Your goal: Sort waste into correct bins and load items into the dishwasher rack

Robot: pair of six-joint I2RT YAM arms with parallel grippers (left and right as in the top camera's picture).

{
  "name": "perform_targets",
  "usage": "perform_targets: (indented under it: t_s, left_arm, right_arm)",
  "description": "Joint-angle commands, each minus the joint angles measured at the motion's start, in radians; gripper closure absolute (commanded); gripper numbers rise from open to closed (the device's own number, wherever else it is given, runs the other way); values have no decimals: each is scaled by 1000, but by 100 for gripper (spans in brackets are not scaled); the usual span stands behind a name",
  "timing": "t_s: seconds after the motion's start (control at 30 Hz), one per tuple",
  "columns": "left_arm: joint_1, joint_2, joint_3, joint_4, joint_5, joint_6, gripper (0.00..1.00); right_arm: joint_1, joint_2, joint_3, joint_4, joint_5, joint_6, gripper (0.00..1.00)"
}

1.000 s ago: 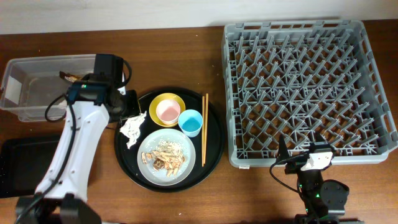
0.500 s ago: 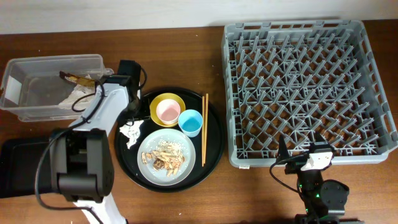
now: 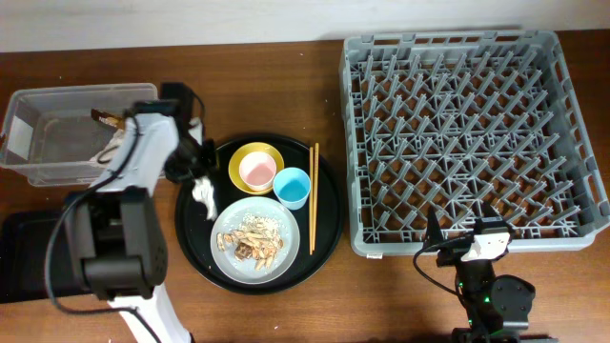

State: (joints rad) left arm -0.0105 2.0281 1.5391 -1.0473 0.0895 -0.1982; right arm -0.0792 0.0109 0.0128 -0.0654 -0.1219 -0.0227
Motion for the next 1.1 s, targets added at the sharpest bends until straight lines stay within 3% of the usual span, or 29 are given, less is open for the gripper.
perform_targets:
  t_s: [0.0,0.13,0.23,0.37,0.4,0.43,0.53,0.6,0.73,0.8,0.93,0.97,1.03,1.07]
  left_arm:
    - [56,-118,132,5,169,-14,100]
    - [138,-159,172,162,170,-132,100]
    - [212,-159,172,284,164,-153,100]
    - [296,-156,170,388,-48,-154,99]
    - [307,-155,170,392,-95,-154,95]
    - [318,-153,170,392,-125,-154,67]
    - [345,-151,170,388,-161,-154,62]
    - [347,-151,170,378,-154,-154,49]
    - [354,-210,170,269,-21,-156,54]
    - [376,-282,170,200,-26,-181,62]
    - [457,-472,170,-2,-26,-183,61]
    - [486,-512,170,-60,-34,-183,57]
    - [539,-553,170,-138,-46,-183,1]
    - [563,-563,170,-173,-45,-183,1]
  right_arm:
    - [-6,-7,-7,-2,-2,4,2]
    - [-6,-7,-7,-2,-2,4,2]
    - [-6,-7,-7,-2,-2,4,1]
    - [-6,-7,-7,-2,-2,4,2]
    - [-6,-7,-7,-2,-2,4,2]
    - [-6,-7,-7,-2,-2,4,2]
    - [-6,-7,-7,-2,-2,4,2]
    - [-6,-7,-7,-2,-2,4,2]
    - [-6,-7,-7,-2,-2,4,1]
    - [-6,-7,-7,-2,-2,4,2]
    - [-6,-7,-7,-2,-2,4,2]
    - [-6,-7,-7,-2,-2,4,2]
    - [-6,-7,-7,-2,-2,4,2]
    - [-6,-7,-7,-2,-2,4,2]
